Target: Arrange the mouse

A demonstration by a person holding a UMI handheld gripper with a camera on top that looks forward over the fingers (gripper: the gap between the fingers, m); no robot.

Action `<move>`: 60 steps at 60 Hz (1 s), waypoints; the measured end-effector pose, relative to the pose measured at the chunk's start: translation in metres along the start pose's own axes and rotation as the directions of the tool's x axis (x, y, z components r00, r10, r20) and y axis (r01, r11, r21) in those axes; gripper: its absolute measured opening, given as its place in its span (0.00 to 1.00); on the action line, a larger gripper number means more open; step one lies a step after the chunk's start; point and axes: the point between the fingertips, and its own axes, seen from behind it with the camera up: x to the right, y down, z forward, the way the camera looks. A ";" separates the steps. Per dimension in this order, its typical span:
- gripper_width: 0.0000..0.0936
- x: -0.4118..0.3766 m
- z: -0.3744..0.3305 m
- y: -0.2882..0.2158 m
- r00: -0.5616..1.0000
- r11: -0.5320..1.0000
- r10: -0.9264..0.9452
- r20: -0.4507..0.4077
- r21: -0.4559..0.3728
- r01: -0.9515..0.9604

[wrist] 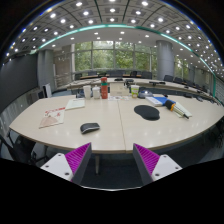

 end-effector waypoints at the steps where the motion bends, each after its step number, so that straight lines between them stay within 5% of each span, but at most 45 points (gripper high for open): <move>1: 0.91 -0.009 0.009 0.001 1.000 1.000 -0.002 0.007 0.001 0.002; 27: 0.92 -0.132 0.206 0.011 0.997 0.997 0.024 0.071 -0.071 -0.019; 60: 0.88 -0.161 0.302 -0.005 0.999 0.990 -0.010 0.052 -0.141 0.017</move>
